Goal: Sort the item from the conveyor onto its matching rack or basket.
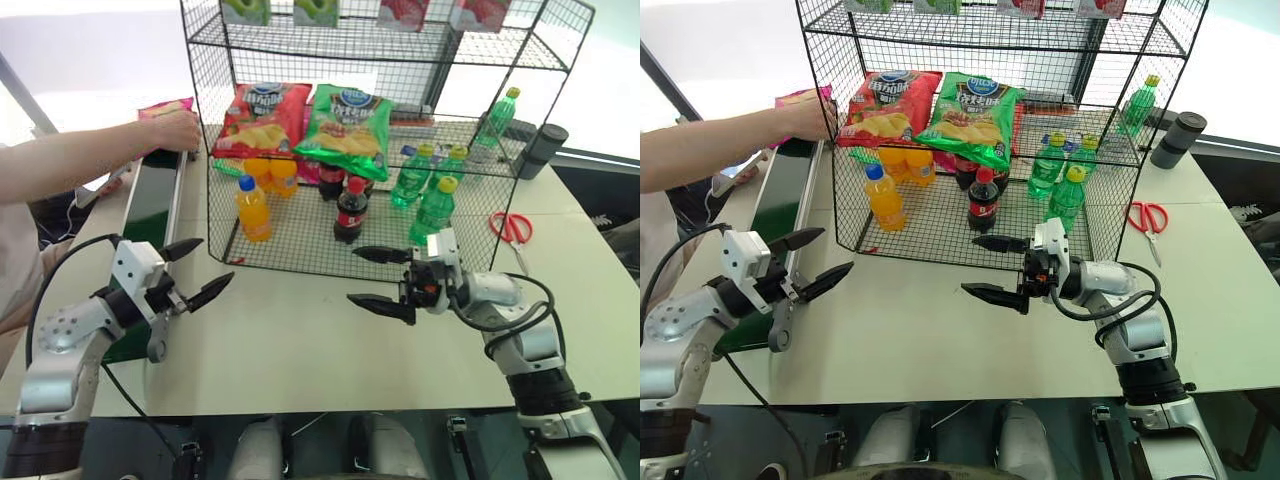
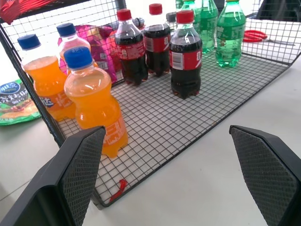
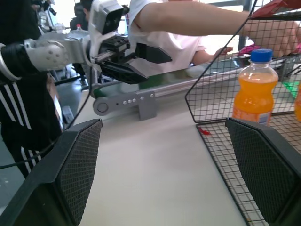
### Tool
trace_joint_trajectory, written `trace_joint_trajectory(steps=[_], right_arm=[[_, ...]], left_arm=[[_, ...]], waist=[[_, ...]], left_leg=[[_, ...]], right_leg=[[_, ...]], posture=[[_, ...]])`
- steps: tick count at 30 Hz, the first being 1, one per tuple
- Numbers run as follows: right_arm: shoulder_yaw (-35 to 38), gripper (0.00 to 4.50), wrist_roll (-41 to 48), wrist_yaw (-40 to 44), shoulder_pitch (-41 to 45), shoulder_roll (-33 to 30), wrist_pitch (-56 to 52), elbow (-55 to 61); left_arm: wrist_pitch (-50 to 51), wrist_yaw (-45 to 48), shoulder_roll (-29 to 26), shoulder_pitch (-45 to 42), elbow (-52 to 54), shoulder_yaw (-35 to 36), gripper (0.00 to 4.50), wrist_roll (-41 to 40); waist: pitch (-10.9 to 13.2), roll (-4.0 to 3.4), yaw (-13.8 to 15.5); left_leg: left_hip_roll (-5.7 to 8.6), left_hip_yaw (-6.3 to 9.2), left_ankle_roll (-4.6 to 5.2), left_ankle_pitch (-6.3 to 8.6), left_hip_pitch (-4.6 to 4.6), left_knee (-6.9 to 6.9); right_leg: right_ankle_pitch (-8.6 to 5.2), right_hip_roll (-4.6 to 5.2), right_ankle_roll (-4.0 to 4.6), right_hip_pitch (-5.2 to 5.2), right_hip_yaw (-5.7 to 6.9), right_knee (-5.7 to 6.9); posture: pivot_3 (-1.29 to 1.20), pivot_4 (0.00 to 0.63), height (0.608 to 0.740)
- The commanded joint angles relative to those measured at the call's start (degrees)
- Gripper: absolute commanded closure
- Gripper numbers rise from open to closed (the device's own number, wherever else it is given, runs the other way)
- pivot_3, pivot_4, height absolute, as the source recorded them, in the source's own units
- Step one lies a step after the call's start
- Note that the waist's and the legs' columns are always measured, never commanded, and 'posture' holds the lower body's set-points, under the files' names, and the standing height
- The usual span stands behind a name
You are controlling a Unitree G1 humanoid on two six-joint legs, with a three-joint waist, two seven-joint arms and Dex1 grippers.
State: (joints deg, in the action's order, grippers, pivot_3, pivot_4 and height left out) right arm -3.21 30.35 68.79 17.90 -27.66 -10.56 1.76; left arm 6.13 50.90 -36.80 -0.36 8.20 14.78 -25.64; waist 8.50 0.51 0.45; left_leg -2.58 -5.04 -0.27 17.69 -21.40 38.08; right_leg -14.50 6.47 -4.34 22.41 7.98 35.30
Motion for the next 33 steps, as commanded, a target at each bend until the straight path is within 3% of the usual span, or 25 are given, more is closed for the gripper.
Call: trace_joint_trajectory(steps=[1,16,21,24,33], right_arm=[[0.31,0.13,-1.13,0.32,1.0,0.15,2.47,-0.01],[0.21,0.13,-4.5,-0.64,1.4,0.39,5.35,-1.83],[-0.26,0.13,-6.23,-2.06,0.64,1.33,6.88,-2.12],[-0.32,0.13,-6.65,-2.22,0.38,1.23,7.04,-2.04],[-1.28,0.13,-7.99,-1.19,2.7,1.96,9.23,-5.51]], left_arm=[[-0.38,-0.45,-0.46,1.08,2.34,1.91,0.0,-0.68],[-4.22,-4.55,-0.43,3.22,1.64,3.15,0.0,3.21],[-11.57,-5.88,-1.62,6.54,0.67,3.87,0.0,9.6],[-21.11,-8.55,-3.87,9.03,-1.97,5.32,0.0,17.66],[-32.49,-23.72,-3.31,16.73,-3.13,16.51,0.0,31.04]], waist=[[0.0,0.0,0.0],[0.0,0.0,-0.05],[0.0,0.0,-0.2],[0.01,-0.01,-0.19],[0.01,-0.02,-0.24]], left_leg=[[0.0,0.0,0.0,0.0,0.0,0.0],[-0.01,-0.01,0.0,0.0,0.0,-0.01],[-0.02,-0.02,0.0,0.0,-0.01,-0.02],[-0.02,-0.03,0.0,0.0,-0.01,-0.03],[-0.04,-0.07,0.03,0.02,-0.02,-0.06]], right_leg=[[0.0,0.0,0.0,0.0,0.0,0.0],[0.0,0.0,0.0,0.01,0.0,-0.01],[0.0,0.0,0.0,0.03,0.0,-0.01],[0.0,0.0,0.0,0.05,0.0,-0.01],[0.0,0.07,0.01,0.1,0.0,-0.02]], posture=[[0.0,0.15,0.74],[0.0,0.15,0.74],[0.0,0.15,0.74],[0.0,0.15,0.74],[0.0,0.15,0.74]])
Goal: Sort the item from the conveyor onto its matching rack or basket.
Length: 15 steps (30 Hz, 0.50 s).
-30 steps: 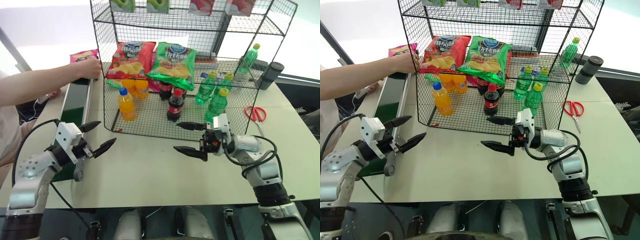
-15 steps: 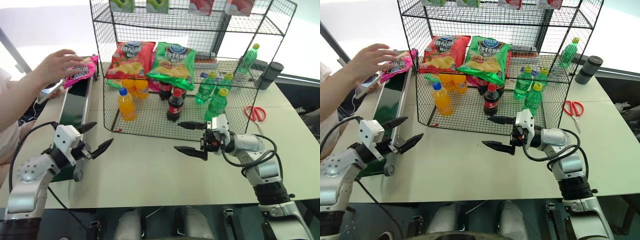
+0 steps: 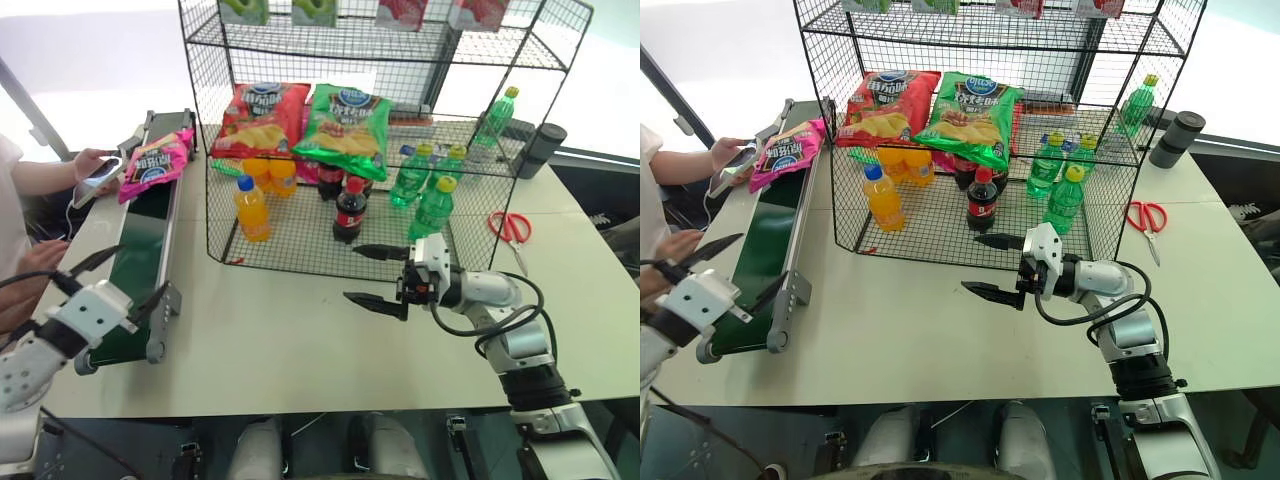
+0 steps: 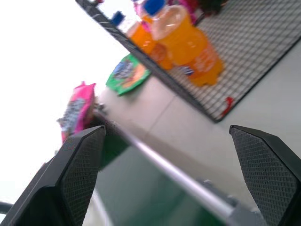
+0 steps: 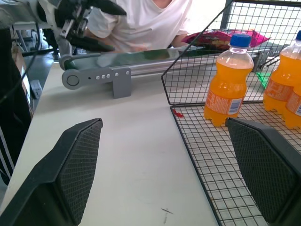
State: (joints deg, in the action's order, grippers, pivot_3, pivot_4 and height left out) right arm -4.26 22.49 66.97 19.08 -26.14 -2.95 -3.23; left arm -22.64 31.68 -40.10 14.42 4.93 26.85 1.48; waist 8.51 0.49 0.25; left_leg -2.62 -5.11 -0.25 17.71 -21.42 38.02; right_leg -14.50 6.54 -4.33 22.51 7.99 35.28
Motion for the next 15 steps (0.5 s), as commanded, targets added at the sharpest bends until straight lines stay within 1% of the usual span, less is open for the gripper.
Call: trace_joint_trajectory(steps=[1,4,7,11,15], right_arm=[[-0.34,0.13,-0.23,0.79,1.7,0.55,1.86,-0.93],[-0.72,0.13,-0.46,1.64,2.39,0.88,2.5,-2.25],[-1.38,0.13,-0.79,2.33,3.58,1.61,3.22,-3.89],[-1.87,0.13,-1.02,2.81,4.87,2.66,3.81,-5.28],[-2.45,0.13,-0.85,3.8,4.87,3.03,3.64,-5.16]], left_arm=[[-4.55,-5.51,-0.03,3.09,-0.12,5.17,0.0,5.06],[-7.16,-10.47,-0.26,6.79,-0.92,7.82,0.0,11.8],[-6.42,-15.78,0.49,10.08,-1.45,9.92,0.0,17.64],[-4.54,-20.05,2.17,12.93,0.51,9.21,0.0,22.98],[-1.9,-23.14,2.85,12.49,1.56,7.94,0.0,27.36]], waist=[[0.0,0.0,-0.11],[0.01,-0.01,-0.15],[0.01,-0.01,-0.62],[0.02,-0.03,-0.94],[0.01,-0.03,-0.84]], left_leg=[[0.0,-0.01,0.0,0.0,0.01,0.0],[-0.01,-0.02,0.0,0.0,0.01,-0.01],[-0.03,-0.04,0.01,0.01,0.01,-0.02],[-0.03,-0.05,0.03,0.02,0.0,-0.02],[-0.04,-0.03,0.02,0.02,0.0,-0.02]], right_leg=[[0.0,0.0,0.0,0.0,0.0,0.0],[0.0,0.01,0.0,0.02,0.0,0.01],[0.0,0.02,0.0,0.03,0.0,0.01],[0.0,0.14,0.0,0.04,0.02,0.01],[0.0,0.19,0.0,0.17,0.04,0.01]], posture=[[0.0,0.15,0.74],[0.0,0.15,0.74],[0.0,0.15,0.74],[0.0,0.15,0.74],[0.0,0.15,0.74]])
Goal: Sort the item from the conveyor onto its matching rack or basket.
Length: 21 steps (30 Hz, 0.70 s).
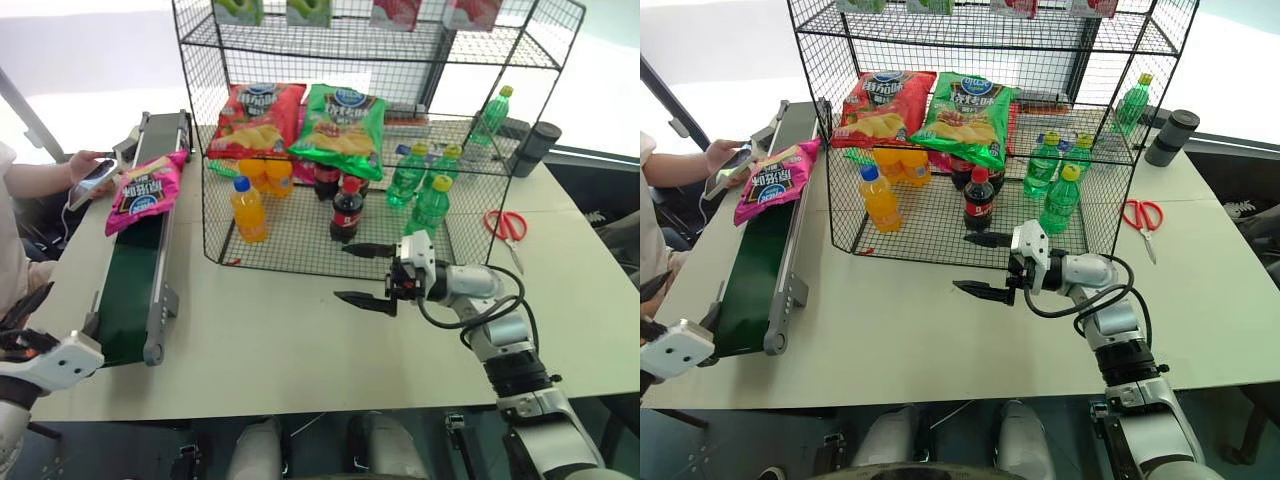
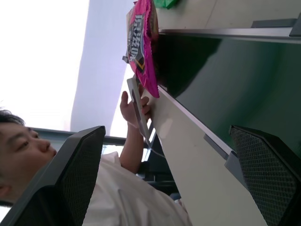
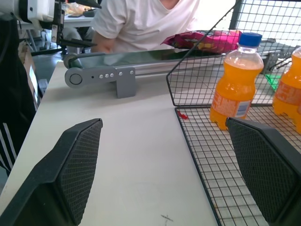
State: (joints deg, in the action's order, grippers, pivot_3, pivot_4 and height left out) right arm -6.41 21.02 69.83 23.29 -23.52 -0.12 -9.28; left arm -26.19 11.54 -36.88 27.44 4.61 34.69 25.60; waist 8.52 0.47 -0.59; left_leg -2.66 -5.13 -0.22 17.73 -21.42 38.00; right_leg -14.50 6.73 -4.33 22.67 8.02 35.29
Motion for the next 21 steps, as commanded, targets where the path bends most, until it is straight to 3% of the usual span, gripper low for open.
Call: trace_joint_trajectory(steps=[1,21], right_arm=[[-0.46,0.13,0.58,1.16,0.53,0.41,0.8,1.03],[1.13,0.13,5.34,0.01,-1.75,1.88,-1.45,6.1]], left_arm=[[1.93,-3.73,-0.44,-0.72,1.91,-0.17,0.0,4.15],[4.62,-7.06,-2.08,-6.35,-1.92,-8.41,0.0,4.87]], waist=[[0.0,0.0,-0.04],[0.0,0.0,-0.16]], left_leg=[[0.0,0.0,0.0,0.0,0.01,0.0],[-0.03,-0.01,-0.01,0.01,0.0,-0.02]], right_leg=[[0.0,0.01,0.0,0.02,0.01,0.0],[0.02,0.08,0.02,0.06,-0.01,0.02]], posture=[[0.0,0.15,0.74],[0.0,0.15,0.74]])
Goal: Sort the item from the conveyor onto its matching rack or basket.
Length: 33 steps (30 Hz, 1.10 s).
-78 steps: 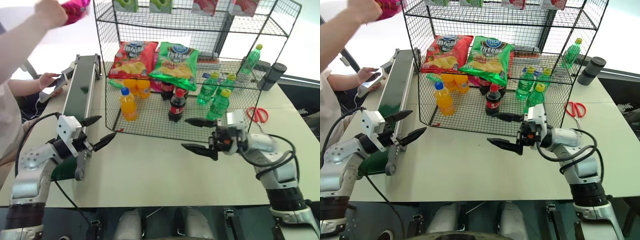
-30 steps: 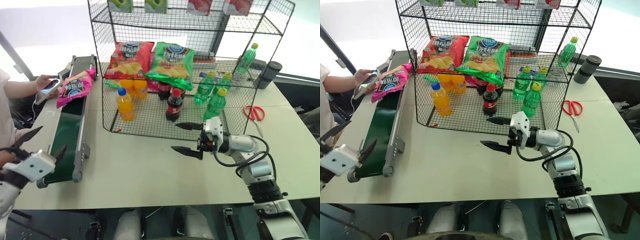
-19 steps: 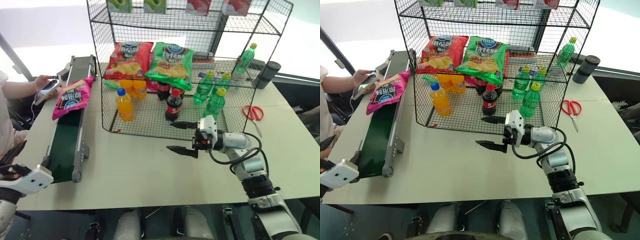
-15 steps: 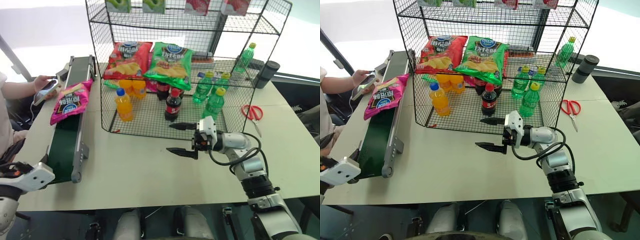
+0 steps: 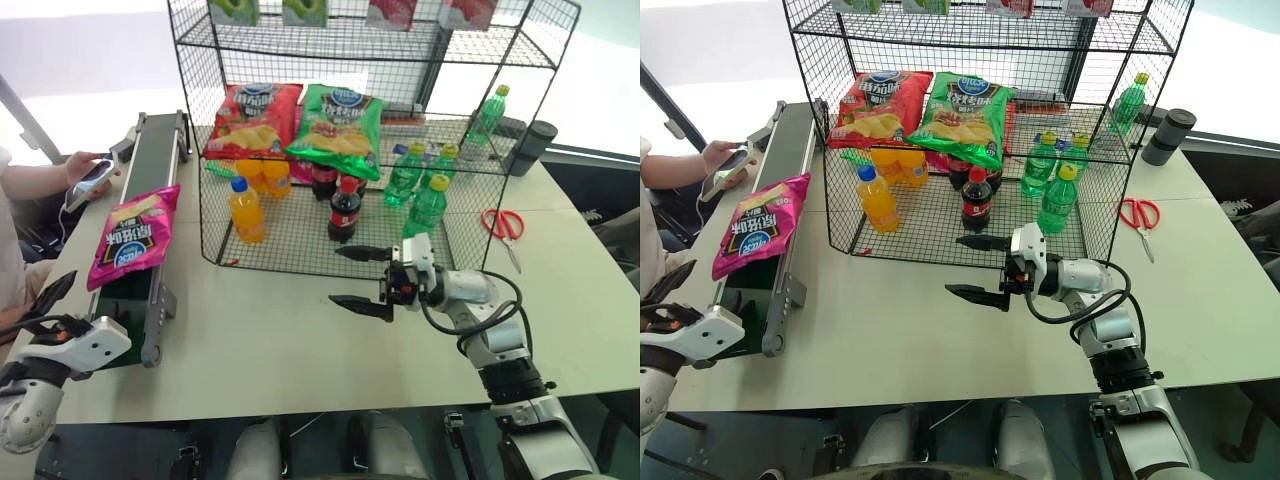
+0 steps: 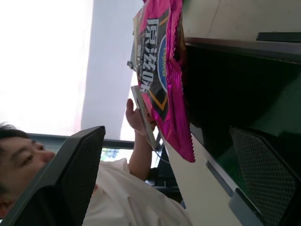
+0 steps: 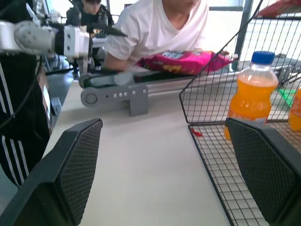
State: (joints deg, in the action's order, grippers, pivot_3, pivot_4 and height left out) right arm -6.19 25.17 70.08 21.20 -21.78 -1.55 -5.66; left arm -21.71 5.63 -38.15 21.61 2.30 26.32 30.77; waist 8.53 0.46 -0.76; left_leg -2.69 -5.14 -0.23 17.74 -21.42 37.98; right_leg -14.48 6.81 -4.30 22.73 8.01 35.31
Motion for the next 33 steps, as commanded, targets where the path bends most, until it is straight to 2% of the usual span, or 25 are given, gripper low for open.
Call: trace_joint_trajectory(steps=[1,13,14,16,23,24,29,33], right_arm=[[0.86,0.13,1.06,-0.34,0.33,0.07,-0.03,2.56],[0.73,0.13,-1.0,-1.7,1.46,-0.24,1.28,1.24],[0.75,0.0,-1.16,-1.68,1.42,-0.32,1.44,1.1],[0.8,0.0,-1.45,-1.67,1.37,-0.43,1.71,0.95],[0.93,0.0,-2.21,-2.01,1.67,-0.57,2.34,0.24],[0.94,0.0,-2.33,-2.09,1.74,-0.55,2.5,0.0],[0.86,0.0,-2.95,-2.26,1.61,-0.68,3.29,-0.59],[0.93,0.0,-3.3,-2.22,1.53,-0.82,3.61,-0.97]], left_arm=[[0.23,-1.25,-0.9,-0.77,0.24,-0.3,0.0,-0.42],[2.23,-1.02,-1.38,-4.49,-0.44,-3.32,0.0,-1.04],[2.39,-0.57,-1.4,-4.71,-0.53,-3.6,0.39,-1.38],[2.32,-0.58,-1.54,-4.99,-0.41,-4.12,0.79,-1.22],[3.13,-1.27,-1.86,-6.01,-0.66,-4.5,4.18,-1.4],[3.17,-1.26,-1.92,-6.29,-0.78,-4.43,4.44,-1.57],[3.98,-0.12,-2.39,-7.95,-0.24,-2.7,4.44,-5.18],[2.98,5.94,-4.23,-9.46,1.33,0.47,4.44,-16.44]], waist=[[0.0,0.01,0.0],[-0.02,0.02,-0.01],[-0.02,0.03,-0.03],[-0.02,0.03,-0.02],[-0.02,0.03,0.01],[-0.02,0.03,0.0],[-0.02,0.04,-0.03],[-0.02,0.03,-0.02]], left_leg=[[0.0,0.0,0.0,0.0,0.0,0.0],[0.0,-0.01,0.0,0.0,-0.01,0.0],[0.0,-0.01,0.0,0.0,-0.01,0.0],[0.0,-0.02,0.0,0.0,-0.01,0.0],[0.0,-0.03,0.0,0.0,-0.01,0.0],[0.0,-0.03,0.0,0.0,-0.01,0.0],[0.0,-0.04,0.0,0.0,-0.02,-0.01],[0.0,-0.03,-0.01,0.0,-0.02,-0.01]], right_leg=[[0.0,0.0,0.0,0.01,0.0,0.0],[0.01,0.01,0.01,-0.06,0.0,0.01],[0.01,0.01,0.01,-0.08,0.0,0.01],[0.01,0.01,0.01,-0.08,0.0,0.01],[0.01,0.01,0.01,-0.09,0.0,0.01],[0.01,0.01,0.01,-0.09,0.0,0.01],[0.01,0.01,0.01,-0.1,0.0,0.0],[0.01,0.01,0.01,-0.11,0.0,0.01]], posture=[[0.0,0.15,0.74],[0.0,0.15,0.74],[0.0,0.15,0.74],[0.0,0.15,0.74],[0.0,0.15,0.74],[0.0,0.15,0.74],[0.0,0.15,0.74],[0.0,0.15,0.74]])
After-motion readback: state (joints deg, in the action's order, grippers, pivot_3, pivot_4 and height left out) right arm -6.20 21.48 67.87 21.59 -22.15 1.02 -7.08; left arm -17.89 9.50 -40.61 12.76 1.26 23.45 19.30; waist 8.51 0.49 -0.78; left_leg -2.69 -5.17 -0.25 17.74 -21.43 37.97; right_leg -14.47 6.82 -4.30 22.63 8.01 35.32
